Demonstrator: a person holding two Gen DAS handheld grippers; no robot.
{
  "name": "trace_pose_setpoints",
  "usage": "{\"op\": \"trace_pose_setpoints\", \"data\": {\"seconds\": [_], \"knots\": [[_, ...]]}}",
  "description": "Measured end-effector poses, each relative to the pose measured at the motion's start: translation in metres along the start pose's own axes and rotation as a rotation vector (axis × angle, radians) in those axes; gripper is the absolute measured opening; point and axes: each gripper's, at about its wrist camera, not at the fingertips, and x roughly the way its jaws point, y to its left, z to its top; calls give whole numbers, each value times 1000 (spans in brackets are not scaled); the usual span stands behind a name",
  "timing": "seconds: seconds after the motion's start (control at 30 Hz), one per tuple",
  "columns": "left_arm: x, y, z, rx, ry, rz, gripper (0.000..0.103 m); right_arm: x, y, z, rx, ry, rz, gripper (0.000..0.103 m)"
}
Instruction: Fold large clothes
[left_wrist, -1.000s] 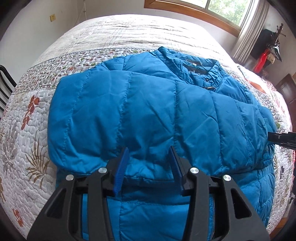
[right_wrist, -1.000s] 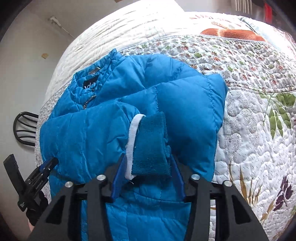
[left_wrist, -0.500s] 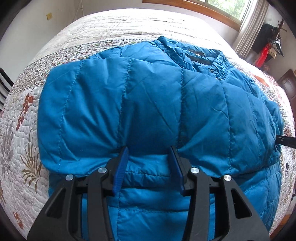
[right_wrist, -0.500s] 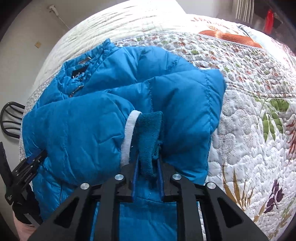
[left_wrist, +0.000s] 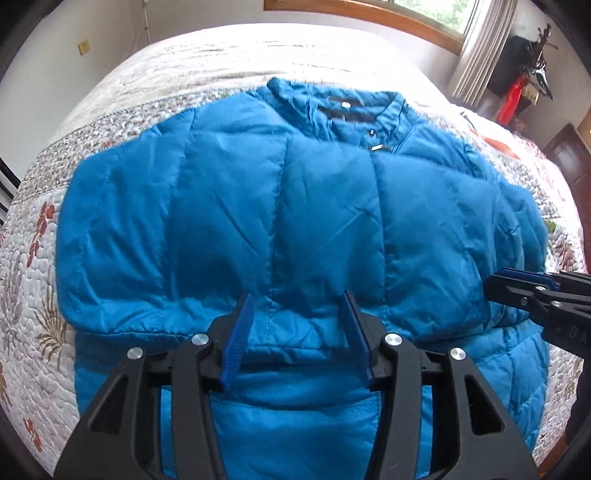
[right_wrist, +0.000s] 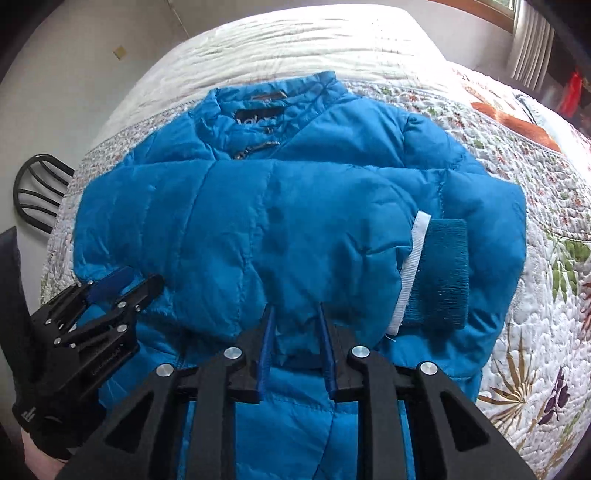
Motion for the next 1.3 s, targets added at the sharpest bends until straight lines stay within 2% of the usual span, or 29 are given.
{"op": "trace_pose_setpoints", "data": {"seconds": [0.13, 0.37, 0.53, 0.63, 0.7, 0.77, 0.83, 0.9, 1.1, 1.17, 1.3], "knots": [[10, 3, -3, 14, 11, -22, 50, 18, -2, -1, -2, 17, -23, 13], [19, -4, -5, 47, 3, 9, 50, 26, -3, -10, -5, -20, -31, 13], [18, -3, 0, 32, 19, 12, 49, 19, -1, -14, -40, -26, -46, 12], [0, 4, 0, 25, 30, 5, 48, -9, -5, -27, -29, -65, 41, 17], [-27, 14, -7, 11, -9, -10, 53, -40, -7, -48, -54, -131, 81, 24], [-61, 31, -22, 8, -66, -8, 65, -67, -12, -78, -77, -158, 87, 32], [-90, 51, -48, 3, -101, 18, 71, -90, -21, -109, -98, -178, 59, 36], [-108, 72, -75, -10, -102, 40, 74, -107, -29, -139, -98, -182, 46, 45], [-135, 131, -166, -101, -9, 103, 79, -125, -51, -226, -3, -153, 86, 53], [-137, 145, -194, -139, 23, 103, 79, -123, -54, -250, 24, -136, 107, 60], [-134, 167, -238, -212, 69, 75, 79, -112, -62, -282, 85, -99, 142, 61]]}}
